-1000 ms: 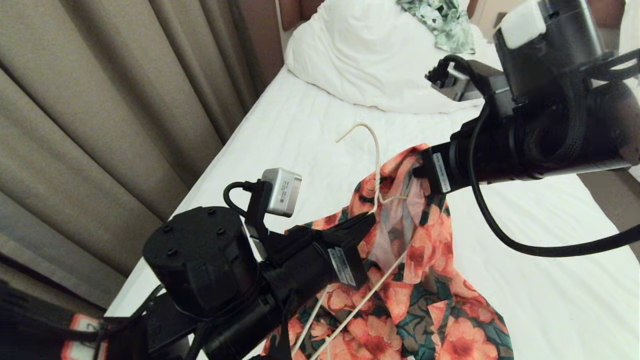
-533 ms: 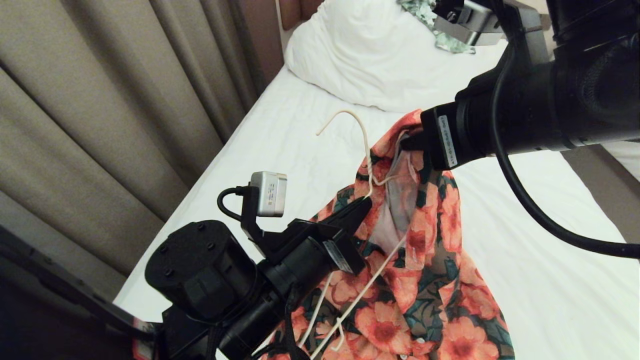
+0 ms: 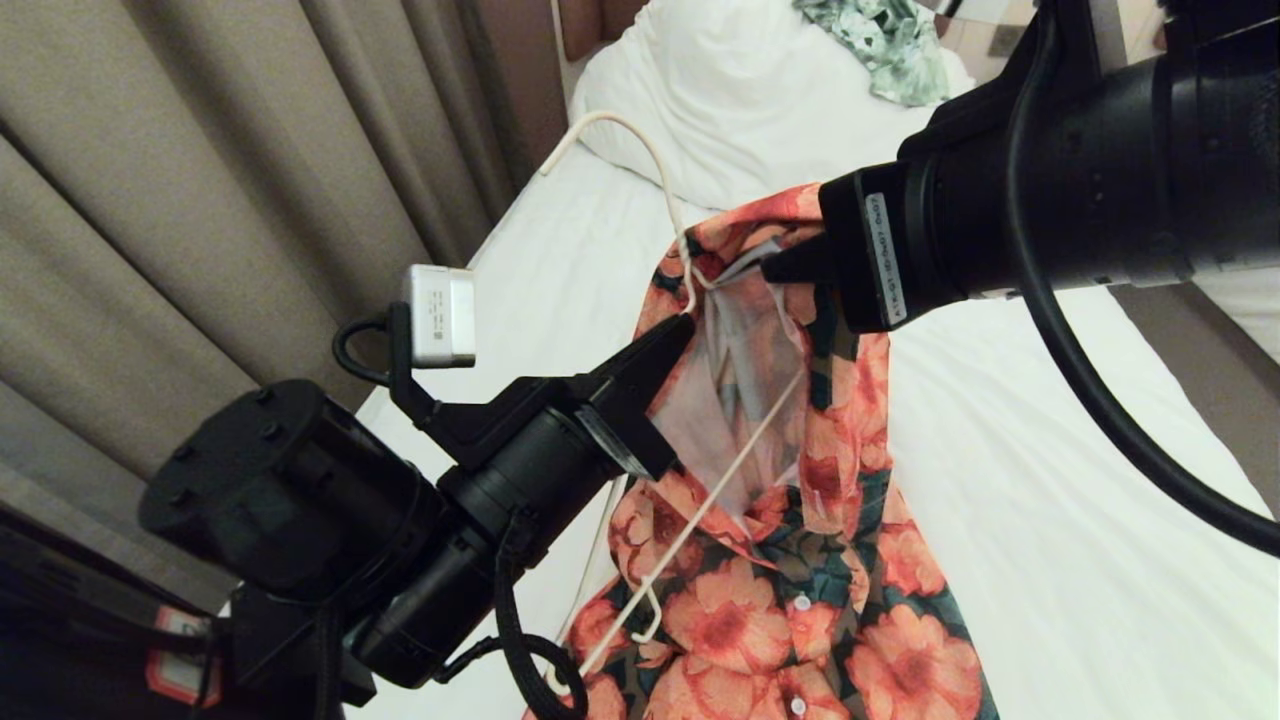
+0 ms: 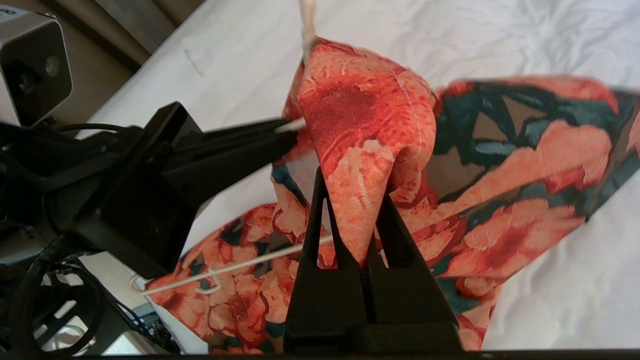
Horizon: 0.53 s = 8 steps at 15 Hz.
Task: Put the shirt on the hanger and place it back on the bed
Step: Hook one side of the shirt onto the hanger
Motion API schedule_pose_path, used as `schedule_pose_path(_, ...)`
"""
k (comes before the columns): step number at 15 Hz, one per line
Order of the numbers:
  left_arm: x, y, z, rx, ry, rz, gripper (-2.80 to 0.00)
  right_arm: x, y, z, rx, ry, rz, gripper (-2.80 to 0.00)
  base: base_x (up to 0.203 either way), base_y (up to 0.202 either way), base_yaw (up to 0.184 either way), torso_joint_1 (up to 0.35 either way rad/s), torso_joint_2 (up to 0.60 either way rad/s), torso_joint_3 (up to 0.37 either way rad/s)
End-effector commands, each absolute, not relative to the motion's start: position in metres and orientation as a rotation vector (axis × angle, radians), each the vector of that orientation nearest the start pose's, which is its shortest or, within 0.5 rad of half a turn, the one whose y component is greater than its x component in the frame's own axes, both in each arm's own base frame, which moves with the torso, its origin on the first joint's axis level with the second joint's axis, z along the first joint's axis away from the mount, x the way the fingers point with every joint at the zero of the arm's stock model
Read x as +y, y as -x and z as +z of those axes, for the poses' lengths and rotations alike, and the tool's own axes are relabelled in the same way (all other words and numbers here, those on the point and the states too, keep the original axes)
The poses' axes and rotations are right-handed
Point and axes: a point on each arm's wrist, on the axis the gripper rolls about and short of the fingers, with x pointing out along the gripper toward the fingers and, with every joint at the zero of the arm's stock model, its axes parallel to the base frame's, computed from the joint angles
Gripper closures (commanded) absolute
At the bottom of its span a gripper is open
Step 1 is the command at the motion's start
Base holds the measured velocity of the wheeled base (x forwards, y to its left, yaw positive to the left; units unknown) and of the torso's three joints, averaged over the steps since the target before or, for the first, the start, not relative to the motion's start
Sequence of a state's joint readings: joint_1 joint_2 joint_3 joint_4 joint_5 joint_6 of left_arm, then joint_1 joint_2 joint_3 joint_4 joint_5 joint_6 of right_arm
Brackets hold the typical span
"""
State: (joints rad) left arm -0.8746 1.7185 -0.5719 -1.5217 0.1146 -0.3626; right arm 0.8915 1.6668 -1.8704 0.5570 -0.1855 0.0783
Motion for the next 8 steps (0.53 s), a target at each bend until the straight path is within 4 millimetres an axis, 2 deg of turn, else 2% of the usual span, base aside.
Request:
schedule_pose_path(1, -0.209, -0.181, 0.213, -0.229, 0.539, -0.803, 0.0, 0.217, -0.179, 0.373, 0.342, 0.101, 0.723, 0.0, 0.0, 0.0, 0.0, 0.0, 0.0, 0.0)
schedule_pose_path(6, -0.199, -0.177, 0.23, -0.291, 0.564, -0.803, 0.0, 0.231, -0.172, 0.366, 0.384, 0.09, 0.81, 0.0, 0.0, 0.0, 0.0, 0.0, 0.0, 0.0)
schedule_pose_path(8, -0.198, -0.176, 0.231, -0.296, 0.562, -0.803, 0.0, 0.235, -0.172, 0.365, 0.386, 0.095, 0.817, 0.0, 0.0, 0.0, 0.0, 0.0, 0.0, 0.0)
